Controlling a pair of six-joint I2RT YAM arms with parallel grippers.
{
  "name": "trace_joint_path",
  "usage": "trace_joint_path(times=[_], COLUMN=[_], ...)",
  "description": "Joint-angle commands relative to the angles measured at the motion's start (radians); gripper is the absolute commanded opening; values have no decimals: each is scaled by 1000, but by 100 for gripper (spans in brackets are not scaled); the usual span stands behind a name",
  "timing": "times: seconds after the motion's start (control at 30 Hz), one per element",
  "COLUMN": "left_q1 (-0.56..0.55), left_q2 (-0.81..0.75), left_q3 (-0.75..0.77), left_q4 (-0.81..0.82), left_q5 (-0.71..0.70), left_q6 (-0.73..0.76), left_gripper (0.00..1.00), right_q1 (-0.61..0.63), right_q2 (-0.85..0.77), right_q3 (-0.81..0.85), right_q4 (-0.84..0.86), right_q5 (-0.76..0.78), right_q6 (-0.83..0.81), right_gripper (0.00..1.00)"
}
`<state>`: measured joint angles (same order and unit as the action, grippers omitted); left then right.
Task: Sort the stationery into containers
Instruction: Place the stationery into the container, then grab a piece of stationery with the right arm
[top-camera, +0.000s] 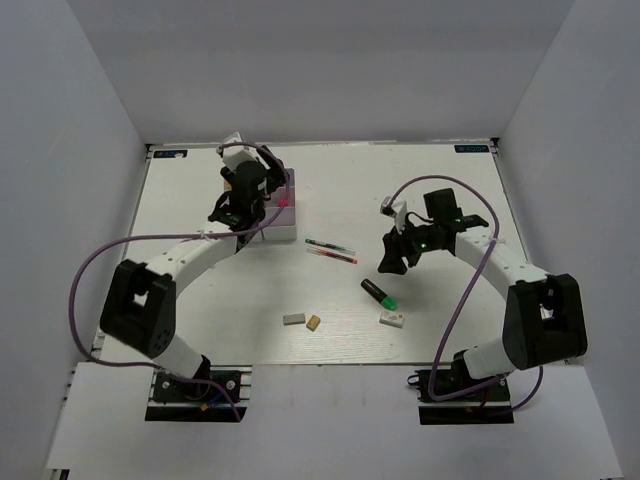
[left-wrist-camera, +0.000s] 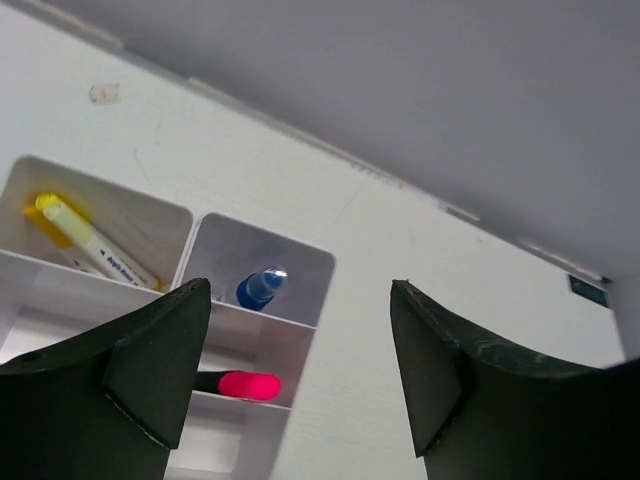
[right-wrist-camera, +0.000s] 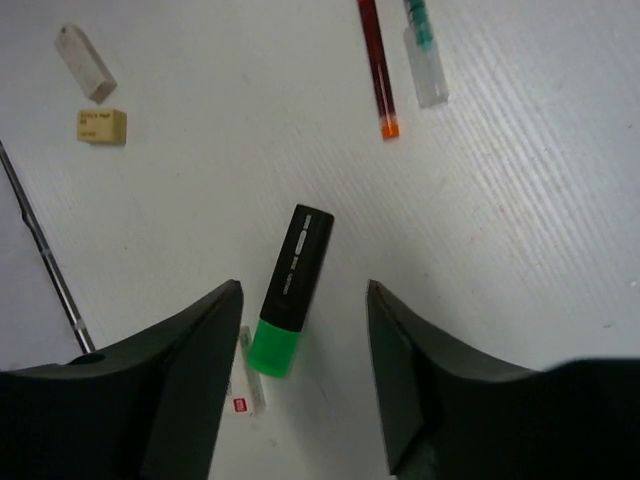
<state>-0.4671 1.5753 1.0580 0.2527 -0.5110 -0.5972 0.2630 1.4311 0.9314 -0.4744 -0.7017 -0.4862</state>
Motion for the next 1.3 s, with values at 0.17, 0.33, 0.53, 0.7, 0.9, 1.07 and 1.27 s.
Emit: trace_joint_path(times=[0.17,0.33,0.53,0.7,0.9,1.07,1.27], left_q1=[-2,-2,-2,-2,-2,-2,-2], left_q2=[-234,-428,-653,-771,-791,-791,-816], left_q3=[74,-183,-404,-466,-475,-466,-475], left_q4=[-453,-579,-720,-812,-848,-848,-857], left_q5=[167,268,292,292,292,282,273], left_q6=[33,-30,-133,-179,-190,-181,-181], left_gripper=[67,70,76,76,76,76,76], right_q1=[116,209,306,366,407,424,441], right_q2=[32,112,222,255,310,410,439], right_q3=[6,37,96,84,108,227,228], right_q4=[-115,-104,-98,-32,-46,-200,-283], right_q5=[149,278,458,639,745,803,759], right_q6=[-95,-20,66,124,147,124,120], right_gripper=[44,55,62,62,61,57,43])
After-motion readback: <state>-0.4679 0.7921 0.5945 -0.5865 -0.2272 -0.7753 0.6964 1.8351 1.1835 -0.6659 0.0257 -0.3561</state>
